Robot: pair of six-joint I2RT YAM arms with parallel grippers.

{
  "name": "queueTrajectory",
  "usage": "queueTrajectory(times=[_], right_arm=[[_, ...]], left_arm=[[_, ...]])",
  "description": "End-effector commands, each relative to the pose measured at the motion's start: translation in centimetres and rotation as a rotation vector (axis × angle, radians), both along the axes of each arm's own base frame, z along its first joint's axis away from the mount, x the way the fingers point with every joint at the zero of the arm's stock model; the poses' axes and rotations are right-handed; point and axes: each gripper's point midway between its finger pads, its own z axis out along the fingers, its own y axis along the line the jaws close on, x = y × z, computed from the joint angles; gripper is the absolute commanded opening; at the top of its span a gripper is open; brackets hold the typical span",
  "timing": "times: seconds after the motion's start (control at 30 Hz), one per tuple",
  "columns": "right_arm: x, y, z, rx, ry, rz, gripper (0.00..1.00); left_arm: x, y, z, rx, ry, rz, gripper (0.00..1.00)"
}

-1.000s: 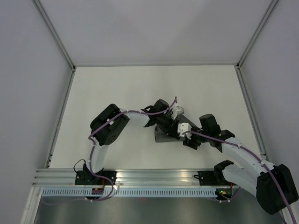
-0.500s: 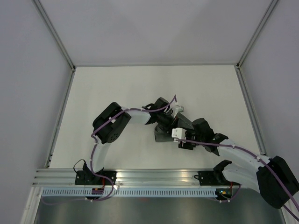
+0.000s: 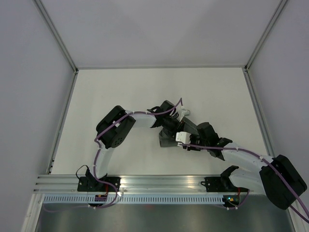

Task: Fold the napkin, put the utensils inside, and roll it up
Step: Roll the napkin at the center of the board.

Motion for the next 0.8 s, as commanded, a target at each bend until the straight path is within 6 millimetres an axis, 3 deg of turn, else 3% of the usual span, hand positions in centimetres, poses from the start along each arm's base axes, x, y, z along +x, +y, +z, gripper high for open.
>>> queueTrajectory(times=[0.0,0.27,0.77], right_arm=[[-1.7,-0.6,-1.8,-0.044,0.107,0.003,0.32],[-2.4,-0.3,-2.3,-0.070,0.188,0.029,0.19],[-3.1,-0.2,-3.1,-0.110,0.281,0.052,0.13]], left_arm=[[-2.7,5.6,-6.4,0.335,0.122,0.068,0.28],[0.3,3.8,-0.2,0.191,0.028,0.094,0.35],[3.5,4.0,5.4,0.065,-0.060,0.152,0.45]])
